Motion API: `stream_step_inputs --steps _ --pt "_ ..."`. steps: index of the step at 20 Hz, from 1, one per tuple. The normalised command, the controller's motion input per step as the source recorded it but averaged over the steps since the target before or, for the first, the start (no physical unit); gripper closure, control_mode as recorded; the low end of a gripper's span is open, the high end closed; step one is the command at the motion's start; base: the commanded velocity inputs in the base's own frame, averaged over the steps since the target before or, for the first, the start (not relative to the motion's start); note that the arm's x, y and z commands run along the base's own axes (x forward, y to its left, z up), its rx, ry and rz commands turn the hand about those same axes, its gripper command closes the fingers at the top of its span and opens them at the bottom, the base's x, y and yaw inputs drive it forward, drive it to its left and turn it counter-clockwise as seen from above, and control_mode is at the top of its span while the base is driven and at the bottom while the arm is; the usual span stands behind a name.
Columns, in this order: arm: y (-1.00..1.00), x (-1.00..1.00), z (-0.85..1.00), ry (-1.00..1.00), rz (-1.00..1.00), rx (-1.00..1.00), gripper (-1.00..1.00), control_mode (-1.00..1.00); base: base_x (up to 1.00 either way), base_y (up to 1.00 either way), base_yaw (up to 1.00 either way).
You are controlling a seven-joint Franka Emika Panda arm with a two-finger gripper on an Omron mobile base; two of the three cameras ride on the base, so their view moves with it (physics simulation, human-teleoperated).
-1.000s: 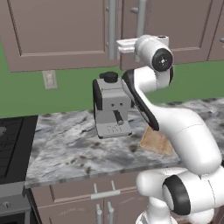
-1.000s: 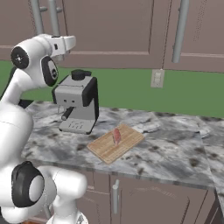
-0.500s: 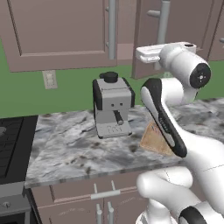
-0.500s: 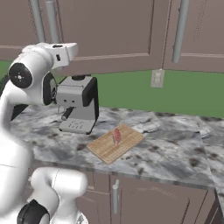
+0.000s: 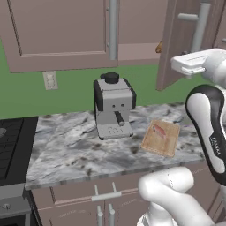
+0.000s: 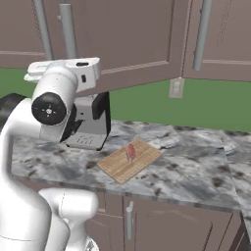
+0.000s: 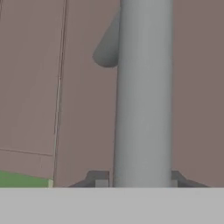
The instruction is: Open the cabinet, retrieve the rolling pin, and place it next to the meat on the cutting board to prepare for tenderizing.
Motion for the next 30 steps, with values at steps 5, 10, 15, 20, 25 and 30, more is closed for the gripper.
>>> stream_step_inputs --steps 5,10,15,20,25,30 --pt "-0.09 -0.5 0.0 -0.02 0.0 0.02 -1.0 -1.0 0.0 0.0 0.0" --pt "0.02 -0.06 -0.03 0.0 0.0 0.0 -1.0 -1.0 0.0 0.0 0.0" --pt "0.13 -0.27 0.0 -0.13 0.0 -0.08 -1.0 -1.0 0.0 0.0 0.0" --pt "0.0 -0.28 0.04 -0.09 0.0 -0.03 -1.0 -1.0 0.0 0.0 0.0" --pt "0.0 -0.06 0.1 -0.01 0.0 -0.03 -1.0 -1.0 0.0 0.0 0.0" --pt "-0.25 0.11 0.1 0.05 -0.01 -0.02 -1.0 -1.0 0.0 0.0 0.0"
